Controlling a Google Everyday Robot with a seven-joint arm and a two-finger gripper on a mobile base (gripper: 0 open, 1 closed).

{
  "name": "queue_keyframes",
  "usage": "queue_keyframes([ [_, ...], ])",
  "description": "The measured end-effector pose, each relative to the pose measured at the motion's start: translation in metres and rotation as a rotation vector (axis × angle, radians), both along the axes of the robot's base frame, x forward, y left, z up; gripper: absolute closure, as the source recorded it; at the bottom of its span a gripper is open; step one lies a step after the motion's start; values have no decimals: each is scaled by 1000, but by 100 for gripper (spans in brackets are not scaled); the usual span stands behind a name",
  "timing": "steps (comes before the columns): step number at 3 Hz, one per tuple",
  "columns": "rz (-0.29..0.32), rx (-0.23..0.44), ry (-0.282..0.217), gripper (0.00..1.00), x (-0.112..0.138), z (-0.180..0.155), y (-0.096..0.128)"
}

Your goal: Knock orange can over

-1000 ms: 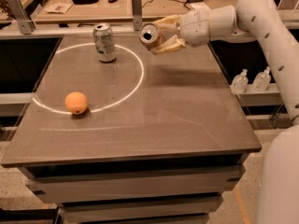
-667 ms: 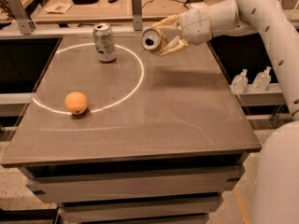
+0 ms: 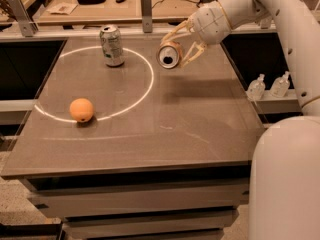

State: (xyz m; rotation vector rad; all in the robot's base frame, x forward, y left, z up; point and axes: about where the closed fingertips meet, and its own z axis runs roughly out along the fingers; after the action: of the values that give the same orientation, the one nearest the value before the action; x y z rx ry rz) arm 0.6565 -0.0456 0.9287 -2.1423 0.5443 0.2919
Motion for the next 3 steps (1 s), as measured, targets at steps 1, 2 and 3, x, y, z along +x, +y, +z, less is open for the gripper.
queue_keyframes([
  [1, 39, -68, -38, 100, -13, -4, -14],
  [2, 25, -106, -89, 100, -28, -11, -27],
  [3, 0, -123, -121, 100, -46, -26, -30],
])
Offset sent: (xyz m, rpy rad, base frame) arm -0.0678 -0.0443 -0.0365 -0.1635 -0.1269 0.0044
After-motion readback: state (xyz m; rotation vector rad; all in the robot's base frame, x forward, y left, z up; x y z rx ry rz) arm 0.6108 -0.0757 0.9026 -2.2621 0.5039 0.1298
